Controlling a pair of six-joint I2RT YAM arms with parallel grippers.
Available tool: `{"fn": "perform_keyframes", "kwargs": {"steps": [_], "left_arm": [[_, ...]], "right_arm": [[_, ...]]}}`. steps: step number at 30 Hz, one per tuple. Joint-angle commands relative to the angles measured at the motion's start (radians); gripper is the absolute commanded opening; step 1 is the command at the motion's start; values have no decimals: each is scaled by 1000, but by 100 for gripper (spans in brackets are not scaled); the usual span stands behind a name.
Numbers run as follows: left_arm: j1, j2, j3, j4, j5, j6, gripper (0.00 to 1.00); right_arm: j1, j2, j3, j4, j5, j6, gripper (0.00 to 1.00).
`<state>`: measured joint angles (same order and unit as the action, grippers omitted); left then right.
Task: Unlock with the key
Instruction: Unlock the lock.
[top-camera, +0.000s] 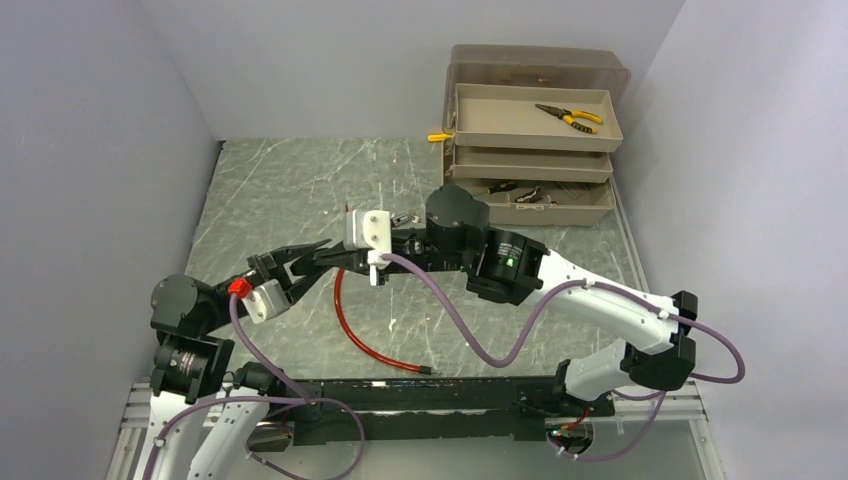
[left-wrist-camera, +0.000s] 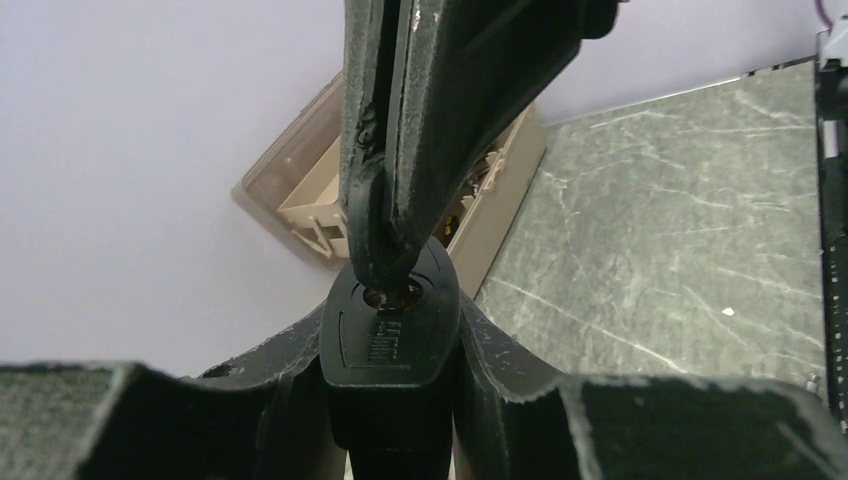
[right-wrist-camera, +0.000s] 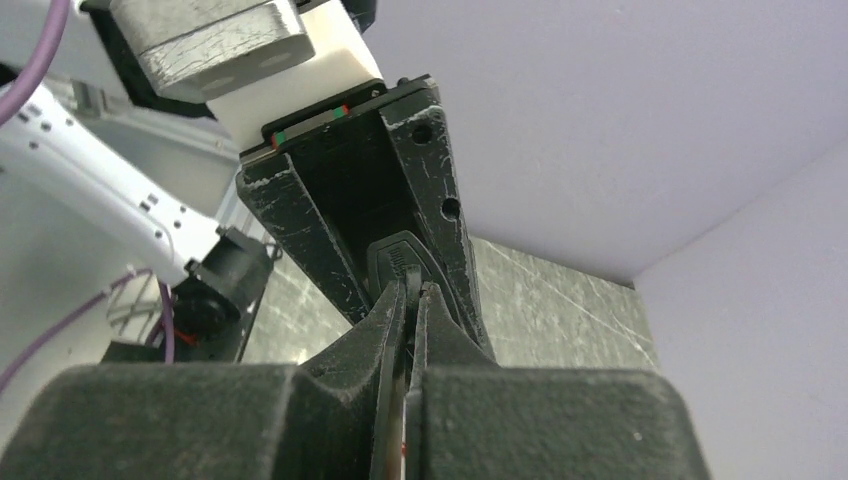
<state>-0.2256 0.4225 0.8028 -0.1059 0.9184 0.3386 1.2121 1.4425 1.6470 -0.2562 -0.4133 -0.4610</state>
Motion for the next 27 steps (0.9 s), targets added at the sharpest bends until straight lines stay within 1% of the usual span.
{"fn": "perform_keyframes", "kwargs": {"steps": [1, 5, 9, 13, 15, 16, 18, 20, 21, 22, 27], "left_arm": [[-7, -31, 85, 202, -53, 117, 0], [-7, -36, 78, 239, -113, 145, 0], [-7, -31, 76, 243, -146, 171, 0], [-7, -19, 89, 215, -138, 189, 0], [-7, -3, 108, 177, -91, 176, 0], [-7, 9, 121, 147, -55, 162, 0], [-6, 32, 152, 70, 24, 116, 0], [-7, 51, 164, 54, 104, 55, 0], [-6, 56, 165, 54, 145, 27, 0], [-6, 66, 167, 56, 175, -3, 0], [-7, 126, 213, 28, 298, -94, 0]], "right_arm": [[-13, -15, -180, 184, 178, 239, 0], [-11, -43, -287, 309, 300, 350, 0], [-11, -39, -337, 345, 387, 438, 0], [-12, -43, -364, 366, 370, 484, 0], [-11, -48, -357, 355, 342, 471, 0], [-12, -54, -354, 346, 313, 443, 7], [-12, -82, -360, 338, 253, 372, 25], [-12, -138, -385, 347, 214, 315, 42], [-15, -156, -383, 332, 199, 282, 46], [-16, -170, -374, 311, 184, 249, 47], [-20, -194, -307, 191, 135, 156, 50]]}}
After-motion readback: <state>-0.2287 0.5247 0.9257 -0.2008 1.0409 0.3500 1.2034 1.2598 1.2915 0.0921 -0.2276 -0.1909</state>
